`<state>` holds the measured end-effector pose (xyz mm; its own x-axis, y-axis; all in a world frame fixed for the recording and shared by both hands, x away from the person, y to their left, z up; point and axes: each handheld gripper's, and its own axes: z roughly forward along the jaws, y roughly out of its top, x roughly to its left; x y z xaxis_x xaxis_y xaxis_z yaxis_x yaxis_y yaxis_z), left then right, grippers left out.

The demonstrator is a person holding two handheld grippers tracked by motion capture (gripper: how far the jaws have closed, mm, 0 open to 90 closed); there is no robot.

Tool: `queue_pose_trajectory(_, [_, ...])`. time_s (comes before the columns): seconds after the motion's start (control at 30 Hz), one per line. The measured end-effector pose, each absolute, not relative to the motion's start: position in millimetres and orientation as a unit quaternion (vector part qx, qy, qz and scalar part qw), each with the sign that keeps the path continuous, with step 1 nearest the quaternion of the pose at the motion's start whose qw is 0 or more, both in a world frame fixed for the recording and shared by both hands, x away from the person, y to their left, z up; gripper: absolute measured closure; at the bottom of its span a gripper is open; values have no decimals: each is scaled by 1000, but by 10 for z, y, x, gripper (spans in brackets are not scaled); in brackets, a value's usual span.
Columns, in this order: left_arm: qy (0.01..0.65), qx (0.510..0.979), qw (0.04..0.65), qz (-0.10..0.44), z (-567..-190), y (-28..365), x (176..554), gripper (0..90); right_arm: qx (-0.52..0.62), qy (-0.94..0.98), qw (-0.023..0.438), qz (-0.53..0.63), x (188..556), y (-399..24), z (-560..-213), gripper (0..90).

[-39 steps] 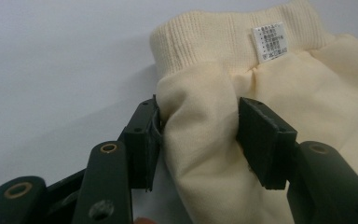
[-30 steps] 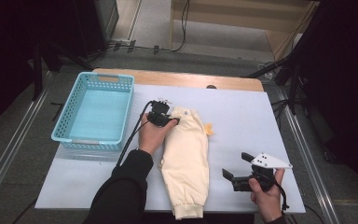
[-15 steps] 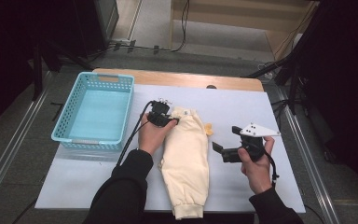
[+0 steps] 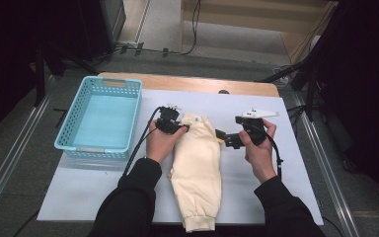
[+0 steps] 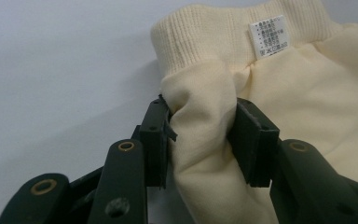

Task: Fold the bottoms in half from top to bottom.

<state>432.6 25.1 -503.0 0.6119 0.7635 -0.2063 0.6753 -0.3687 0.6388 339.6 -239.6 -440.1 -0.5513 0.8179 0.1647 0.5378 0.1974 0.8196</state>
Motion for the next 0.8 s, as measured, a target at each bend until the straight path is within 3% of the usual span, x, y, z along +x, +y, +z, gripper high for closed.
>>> queue_pose_trajectory(0.43, [438,824,355,60,-5029,254,4332,606,477,776,121,394,3875,-2134,-4801,139])
queue_pose_trajectory(0.8, [443,820,359,52,-5029,266,4342,604,492,781,110,368,4009,-2086,-5031,285])
